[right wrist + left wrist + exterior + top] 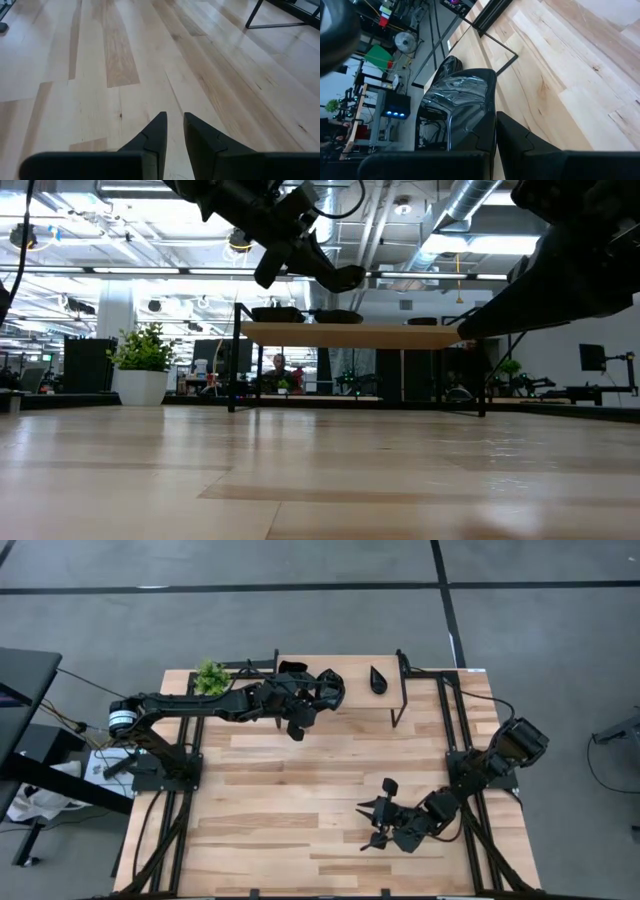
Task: Pick & Place Mini shaped plates
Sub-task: Stack the black leaf shaped plate on top of the black leaf shaped plate on the shelf
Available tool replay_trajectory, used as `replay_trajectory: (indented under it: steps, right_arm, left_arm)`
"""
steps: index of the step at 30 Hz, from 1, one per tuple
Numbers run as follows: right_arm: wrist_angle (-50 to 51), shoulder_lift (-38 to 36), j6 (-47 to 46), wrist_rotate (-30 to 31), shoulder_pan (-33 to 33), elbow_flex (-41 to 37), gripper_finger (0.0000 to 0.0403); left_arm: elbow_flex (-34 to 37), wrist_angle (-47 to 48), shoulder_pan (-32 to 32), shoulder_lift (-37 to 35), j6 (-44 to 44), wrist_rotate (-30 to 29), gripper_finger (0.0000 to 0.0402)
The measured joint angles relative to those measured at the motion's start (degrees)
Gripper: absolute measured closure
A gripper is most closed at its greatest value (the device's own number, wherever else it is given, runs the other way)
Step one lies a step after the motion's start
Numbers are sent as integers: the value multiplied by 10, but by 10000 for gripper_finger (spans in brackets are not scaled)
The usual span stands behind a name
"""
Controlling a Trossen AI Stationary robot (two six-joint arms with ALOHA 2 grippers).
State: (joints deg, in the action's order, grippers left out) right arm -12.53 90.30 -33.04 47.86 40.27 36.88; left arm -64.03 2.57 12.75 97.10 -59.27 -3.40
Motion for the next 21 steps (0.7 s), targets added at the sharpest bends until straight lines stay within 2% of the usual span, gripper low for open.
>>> replay_trajectory:
  steps: [12,21]
  right_arm:
    - [0,0,2,0,-3,0,343]
    - [3,0,5,2,-4,0,343]
  left_arm:
    - [1,4,0,0,36,7,385]
    - [24,5,6,1,27,13,385]
